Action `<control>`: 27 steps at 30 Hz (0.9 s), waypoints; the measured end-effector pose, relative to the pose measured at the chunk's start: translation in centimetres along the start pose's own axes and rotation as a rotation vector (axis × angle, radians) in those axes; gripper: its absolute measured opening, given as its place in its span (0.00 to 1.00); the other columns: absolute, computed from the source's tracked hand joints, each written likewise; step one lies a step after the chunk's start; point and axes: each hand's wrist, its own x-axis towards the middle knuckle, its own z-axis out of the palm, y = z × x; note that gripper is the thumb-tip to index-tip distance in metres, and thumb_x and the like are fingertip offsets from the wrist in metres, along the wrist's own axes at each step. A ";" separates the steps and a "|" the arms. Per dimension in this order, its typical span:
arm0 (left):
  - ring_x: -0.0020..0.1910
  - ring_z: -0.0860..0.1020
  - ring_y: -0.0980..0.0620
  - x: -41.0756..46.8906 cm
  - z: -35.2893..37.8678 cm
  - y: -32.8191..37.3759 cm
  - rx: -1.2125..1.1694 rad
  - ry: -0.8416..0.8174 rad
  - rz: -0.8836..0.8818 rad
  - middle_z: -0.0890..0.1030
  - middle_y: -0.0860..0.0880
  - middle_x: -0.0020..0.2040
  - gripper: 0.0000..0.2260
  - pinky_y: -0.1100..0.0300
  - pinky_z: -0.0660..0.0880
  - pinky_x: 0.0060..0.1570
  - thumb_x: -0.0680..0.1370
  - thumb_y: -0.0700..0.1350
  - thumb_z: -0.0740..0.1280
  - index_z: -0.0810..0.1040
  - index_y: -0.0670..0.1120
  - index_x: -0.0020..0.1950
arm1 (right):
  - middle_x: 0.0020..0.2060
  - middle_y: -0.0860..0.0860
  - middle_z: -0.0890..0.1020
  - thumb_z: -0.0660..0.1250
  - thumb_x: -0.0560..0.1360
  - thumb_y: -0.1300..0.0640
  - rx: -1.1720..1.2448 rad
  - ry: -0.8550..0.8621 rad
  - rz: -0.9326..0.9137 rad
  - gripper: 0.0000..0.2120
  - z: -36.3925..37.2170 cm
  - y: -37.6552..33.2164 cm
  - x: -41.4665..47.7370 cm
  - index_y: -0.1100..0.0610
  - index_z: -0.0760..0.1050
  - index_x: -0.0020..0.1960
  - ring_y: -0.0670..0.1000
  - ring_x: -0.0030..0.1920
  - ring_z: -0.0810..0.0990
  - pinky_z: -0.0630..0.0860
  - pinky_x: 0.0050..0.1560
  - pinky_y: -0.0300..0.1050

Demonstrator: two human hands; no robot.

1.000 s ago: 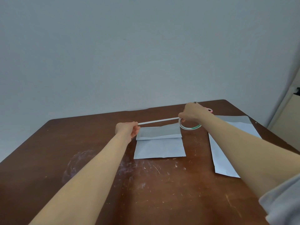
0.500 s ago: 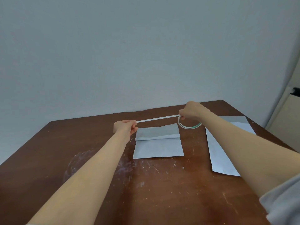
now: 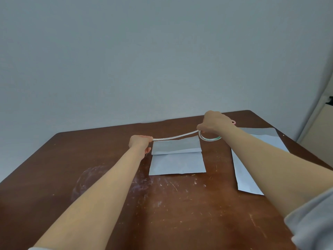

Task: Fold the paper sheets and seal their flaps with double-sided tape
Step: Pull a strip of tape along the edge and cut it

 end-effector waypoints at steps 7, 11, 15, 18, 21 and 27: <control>0.29 0.70 0.50 0.3 0.1 -0.4 0.230 0.038 0.119 0.76 0.47 0.39 0.05 0.57 0.72 0.38 0.74 0.39 0.71 0.81 0.40 0.49 | 0.29 0.51 0.72 0.64 0.70 0.58 -0.096 0.011 0.001 0.10 0.4 0.0 -0.1 0.58 0.67 0.32 0.54 0.34 0.73 0.68 0.40 0.43; 0.31 0.71 0.51 0.5 0.2 -0.5 0.283 0.037 0.156 0.77 0.46 0.45 0.06 0.57 0.74 0.40 0.74 0.42 0.71 0.82 0.41 0.49 | 0.30 0.51 0.72 0.64 0.71 0.58 -0.120 0.024 0.010 0.10 0.3 0.0 -0.2 0.58 0.67 0.33 0.55 0.36 0.74 0.66 0.41 0.44; 0.35 0.73 0.49 0.7 0.3 -0.7 0.303 0.035 0.161 0.77 0.46 0.45 0.06 0.56 0.76 0.43 0.73 0.42 0.72 0.82 0.42 0.48 | 0.32 0.50 0.73 0.64 0.71 0.57 -0.143 0.032 0.024 0.08 0.3 0.2 -0.2 0.58 0.69 0.35 0.54 0.36 0.73 0.63 0.37 0.43; 0.32 0.72 0.51 0.9 0.4 -0.9 0.329 0.030 0.162 0.78 0.46 0.44 0.05 0.56 0.76 0.43 0.73 0.41 0.73 0.83 0.42 0.47 | 0.33 0.51 0.74 0.65 0.70 0.57 -0.146 0.032 0.027 0.09 0.4 0.2 -0.3 0.57 0.68 0.34 0.55 0.39 0.75 0.65 0.39 0.43; 0.32 0.73 0.50 1.1 0.5 -1.0 0.349 0.033 0.154 0.80 0.45 0.44 0.06 0.55 0.78 0.45 0.72 0.42 0.73 0.83 0.42 0.47 | 0.34 0.51 0.73 0.64 0.70 0.57 -0.152 0.034 0.025 0.08 0.5 0.1 -0.3 0.57 0.67 0.34 0.56 0.41 0.75 0.64 0.39 0.43; 0.40 0.77 0.45 1.1 0.6 -1.0 0.381 0.036 0.141 0.82 0.42 0.48 0.04 0.53 0.80 0.47 0.72 0.41 0.73 0.84 0.42 0.45 | 0.34 0.50 0.71 0.65 0.70 0.57 -0.163 0.031 0.029 0.09 0.6 0.1 -0.5 0.57 0.67 0.34 0.57 0.43 0.74 0.64 0.43 0.46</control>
